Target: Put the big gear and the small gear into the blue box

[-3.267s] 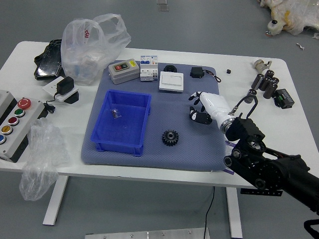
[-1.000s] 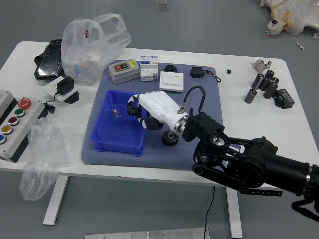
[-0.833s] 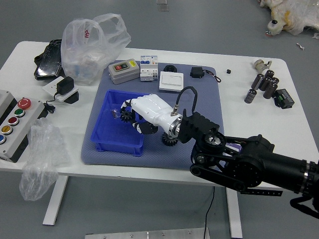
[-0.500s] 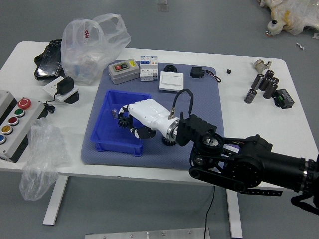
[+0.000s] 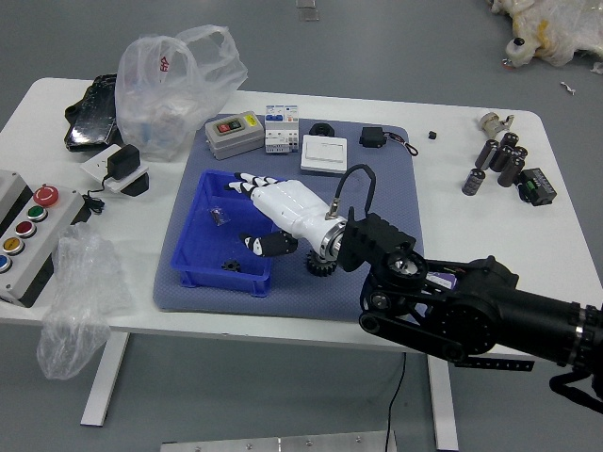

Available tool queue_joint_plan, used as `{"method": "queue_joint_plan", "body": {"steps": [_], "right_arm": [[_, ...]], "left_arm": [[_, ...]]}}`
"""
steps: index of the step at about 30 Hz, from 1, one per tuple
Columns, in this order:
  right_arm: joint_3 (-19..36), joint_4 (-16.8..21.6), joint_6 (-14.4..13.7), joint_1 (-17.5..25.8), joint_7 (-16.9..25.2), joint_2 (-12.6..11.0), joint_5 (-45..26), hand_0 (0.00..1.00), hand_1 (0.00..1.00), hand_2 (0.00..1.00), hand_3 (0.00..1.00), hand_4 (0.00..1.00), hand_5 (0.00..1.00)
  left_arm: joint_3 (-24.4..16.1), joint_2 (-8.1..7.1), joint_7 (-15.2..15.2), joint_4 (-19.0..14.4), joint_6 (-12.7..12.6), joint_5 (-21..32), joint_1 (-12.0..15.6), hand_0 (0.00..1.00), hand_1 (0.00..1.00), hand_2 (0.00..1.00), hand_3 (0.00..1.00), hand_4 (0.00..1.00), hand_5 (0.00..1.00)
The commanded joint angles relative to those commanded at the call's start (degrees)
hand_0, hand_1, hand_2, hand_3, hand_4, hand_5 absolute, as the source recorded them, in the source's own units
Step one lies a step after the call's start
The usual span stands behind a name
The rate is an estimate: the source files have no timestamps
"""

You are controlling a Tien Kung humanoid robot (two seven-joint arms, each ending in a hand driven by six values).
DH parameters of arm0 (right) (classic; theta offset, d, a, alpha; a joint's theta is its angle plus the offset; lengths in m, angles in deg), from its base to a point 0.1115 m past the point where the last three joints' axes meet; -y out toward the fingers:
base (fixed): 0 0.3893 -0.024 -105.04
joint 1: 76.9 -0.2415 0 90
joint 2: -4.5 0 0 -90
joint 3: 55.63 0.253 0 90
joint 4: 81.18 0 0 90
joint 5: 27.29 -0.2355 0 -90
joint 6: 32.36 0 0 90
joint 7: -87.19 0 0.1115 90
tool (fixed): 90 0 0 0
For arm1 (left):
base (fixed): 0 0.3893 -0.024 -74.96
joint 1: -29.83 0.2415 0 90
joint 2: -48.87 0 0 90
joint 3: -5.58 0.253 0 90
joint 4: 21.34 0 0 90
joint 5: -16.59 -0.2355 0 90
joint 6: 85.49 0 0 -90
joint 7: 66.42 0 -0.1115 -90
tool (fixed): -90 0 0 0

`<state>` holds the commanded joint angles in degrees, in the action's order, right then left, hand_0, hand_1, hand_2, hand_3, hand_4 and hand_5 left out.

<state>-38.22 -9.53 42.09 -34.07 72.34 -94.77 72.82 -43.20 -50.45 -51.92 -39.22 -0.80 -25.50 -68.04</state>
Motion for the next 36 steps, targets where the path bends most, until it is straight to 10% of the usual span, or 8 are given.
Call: {"method": "queue_joint_plan", "body": {"steps": [2,16,26,36], "right_arm": [[2.10,0.77,-0.52,1.24,-0.28,-0.83,0.46,0.515,0.813,0.933,0.932,0.674,0.253],[16.07,13.76,9.79,11.11,-22.14,-9.92,6.66,0.457,0.717,0.940,0.970,0.886,0.382],[12.48,17.67,12.48,11.43,-22.14,-11.79,2.56,0.455,0.726,0.964,0.998,0.942,0.435],[8.98,12.90,9.98,11.20,-22.14,-11.26,-1.54,0.454,0.723,0.963,0.987,0.947,0.436]], "left_arm": [[0.10,0.02,-0.07,0.01,-0.02,0.16,-0.01,0.657,0.593,0.589,0.744,0.744,0.635],[0.47,0.12,-0.38,0.11,-0.13,0.88,0.41,0.657,0.592,0.589,0.744,0.744,0.634],[0.55,0.14,-0.43,0.11,-0.13,0.95,0.28,0.657,0.593,0.590,0.745,0.744,0.632],[0.16,0.08,-0.24,0.09,0.00,0.31,0.07,0.657,0.593,0.590,0.743,0.744,0.633]]}}
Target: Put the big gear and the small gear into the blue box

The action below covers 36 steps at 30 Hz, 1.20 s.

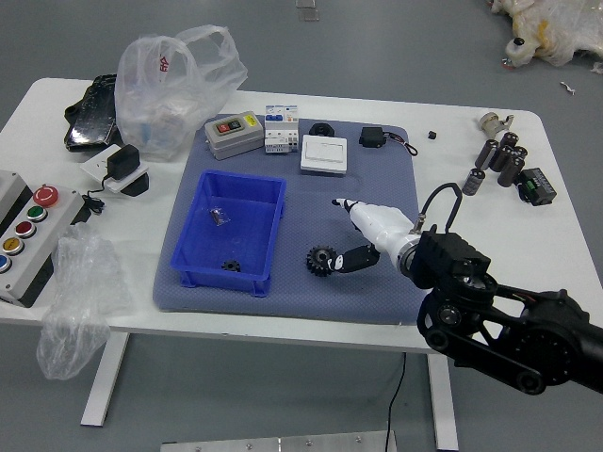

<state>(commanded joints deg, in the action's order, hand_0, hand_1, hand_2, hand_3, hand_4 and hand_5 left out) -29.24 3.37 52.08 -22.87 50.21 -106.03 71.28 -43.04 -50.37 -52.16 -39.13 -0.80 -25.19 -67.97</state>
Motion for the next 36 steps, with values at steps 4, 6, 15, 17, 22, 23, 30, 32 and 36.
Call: {"method": "queue_joint_plan", "body": {"steps": [4,6,15,17,22,23,30,32,36], "right_arm": [[-0.89,-1.42,-0.48,-0.31,0.00,0.65,-0.22,0.447,0.722,0.962,0.982,0.940,0.428],[-1.47,-2.06,-0.26,-0.62,0.00,1.00,-0.70,0.447,0.722,0.962,0.982,0.940,0.428],[-4.18,-2.43,0.45,-1.71,0.00,1.32,-4.05,0.446,0.722,0.966,0.998,0.942,0.433],[-5.10,-2.58,-0.15,-2.11,0.00,1.45,-4.97,0.446,0.722,0.966,0.998,0.942,0.433],[-6.57,-3.67,-3.32,-2.73,0.00,2.35,-5.99,0.425,0.646,0.876,0.895,0.759,0.277],[-6.74,-3.92,-3.93,-2.80,0.00,2.58,-6.04,0.425,0.646,0.876,0.895,0.759,0.277],[-7.79,-4.96,-5.21,-3.21,0.00,3.53,-7.00,0.378,0.559,0.665,0.672,0.452,0.108],[-8.16,-5.07,-4.02,-3.25,0.00,3.70,-8.06,0.360,0.538,0.625,0.652,0.467,0.120],[-8.52,-5.15,-2.03,-3.43,0.00,3.91,-8.99,0.360,0.538,0.625,0.652,0.467,0.120]], "left_arm": [[-0.09,-0.01,0.02,0.00,0.01,-0.19,-0.03,0.657,0.592,0.590,0.744,0.744,0.633],[-0.19,0.00,0.05,0.00,0.00,-0.37,-0.06,0.657,0.592,0.590,0.744,0.744,0.633],[-0.63,0.02,0.32,-0.05,0.02,-0.89,0.02,0.657,0.592,0.589,0.742,0.740,0.640],[-0.68,0.00,0.34,-0.05,0.04,-0.99,-0.01,0.657,0.592,0.589,0.742,0.740,0.640],[-0.72,0.01,0.35,-0.04,0.09,-1.07,-0.10,0.657,0.592,0.589,0.743,0.739,0.639],[-0.72,0.03,0.35,-0.04,0.10,-1.08,-0.11,0.657,0.592,0.589,0.743,0.739,0.639],[-0.38,0.01,0.12,-0.01,0.13,-0.67,-0.22,0.657,0.592,0.588,0.743,0.739,0.632],[-0.24,-0.02,0.01,0.01,0.12,-0.48,-0.30,0.657,0.593,0.588,0.743,0.729,0.647],[-0.13,-0.11,-0.11,0.04,0.11,-0.37,-0.41,0.657,0.593,0.588,0.743,0.729,0.647]]}}
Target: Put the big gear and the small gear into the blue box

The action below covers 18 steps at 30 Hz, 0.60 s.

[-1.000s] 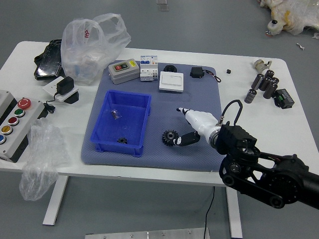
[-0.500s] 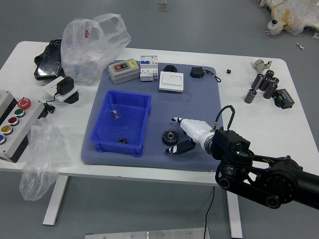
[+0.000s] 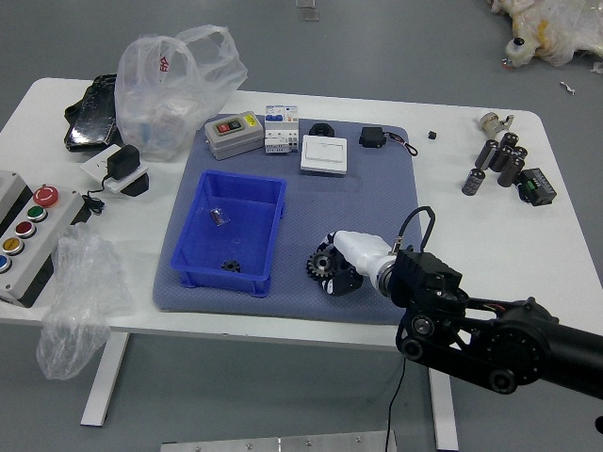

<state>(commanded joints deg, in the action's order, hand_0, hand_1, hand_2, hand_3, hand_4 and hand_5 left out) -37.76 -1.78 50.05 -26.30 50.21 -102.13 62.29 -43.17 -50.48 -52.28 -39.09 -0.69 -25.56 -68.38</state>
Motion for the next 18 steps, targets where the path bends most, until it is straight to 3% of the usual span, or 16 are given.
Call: {"method": "queue_joint_plan", "body": {"steps": [2,18], "right_arm": [[-0.14,-0.01,0.37,-0.07,0.00,0.03,-0.15,0.358,0.525,0.625,0.659,0.440,0.071],[3.45,0.99,-3.40,-0.45,0.00,-0.19,3.94,0.346,0.504,0.618,0.660,0.447,0.075]], "left_arm": [[0.05,-0.04,-0.05,0.01,-0.01,0.07,-0.03,0.657,0.593,0.589,0.743,0.729,0.651],[-0.02,0.11,-0.02,-0.02,-0.03,-0.02,0.25,0.657,0.593,0.588,0.746,0.723,0.655]]}}
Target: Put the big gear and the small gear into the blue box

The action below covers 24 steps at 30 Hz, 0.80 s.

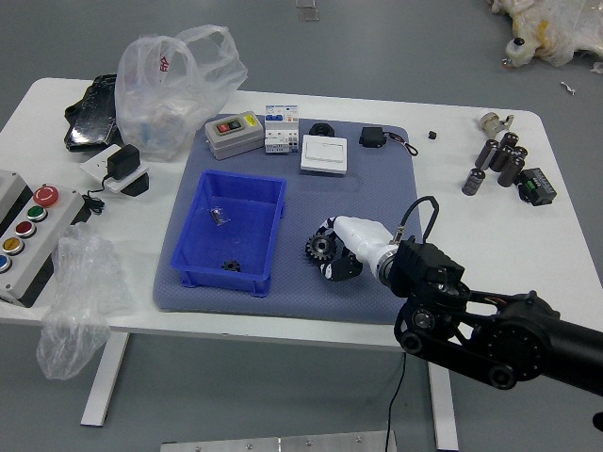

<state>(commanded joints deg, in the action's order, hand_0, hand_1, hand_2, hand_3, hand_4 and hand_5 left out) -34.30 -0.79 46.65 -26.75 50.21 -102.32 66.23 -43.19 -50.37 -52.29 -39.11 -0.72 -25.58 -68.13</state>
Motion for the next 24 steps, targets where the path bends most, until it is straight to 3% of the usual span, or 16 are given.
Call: {"method": "queue_joint_plan", "body": {"steps": [5,9,15,18,20,24], "right_arm": [[2.27,-0.50,-0.18,-1.87,0.00,0.88,3.04,0.344,0.500,0.617,0.655,0.453,0.089],[2.00,-2.95,-1.32,-5.34,0.71,3.17,5.54,0.347,0.506,0.616,0.648,0.458,0.114],[-2.88,-6.04,-6.83,-10.34,7.16,6.69,4.84,0.382,0.545,0.631,0.649,0.460,0.135],[-5.77,-7.72,-8.21,-11.84,10.76,8.15,3.47,0.382,0.545,0.631,0.649,0.460,0.135],[-7.34,-8.79,-8.30,-12.50,13.04,8.83,2.77,0.403,0.578,0.687,0.647,0.454,0.168],[-8.41,-9.65,-6.51,-12.31,14.94,9.23,3.68,0.403,0.578,0.687,0.647,0.454,0.168]], "left_arm": [[-0.14,-0.01,0.13,-0.03,0.00,-0.19,0.14,0.657,0.593,0.589,0.745,0.722,0.655],[-0.28,0.00,0.26,-0.07,0.04,-0.43,0.17,0.657,0.593,0.589,0.747,0.726,0.658],[-0.50,-0.11,0.46,-0.12,0.11,-0.84,0.14,0.657,0.593,0.589,0.747,0.731,0.661],[-0.62,-0.18,0.59,-0.15,0.12,-0.98,0.14,0.657,0.593,0.589,0.747,0.731,0.661],[-0.68,-0.22,0.64,-0.17,0.12,-1.07,0.11,0.657,0.593,0.589,0.747,0.734,0.663],[-0.72,-0.20,0.64,-0.17,0.10,-1.11,-0.10,0.657,0.593,0.589,0.747,0.734,0.663]]}}
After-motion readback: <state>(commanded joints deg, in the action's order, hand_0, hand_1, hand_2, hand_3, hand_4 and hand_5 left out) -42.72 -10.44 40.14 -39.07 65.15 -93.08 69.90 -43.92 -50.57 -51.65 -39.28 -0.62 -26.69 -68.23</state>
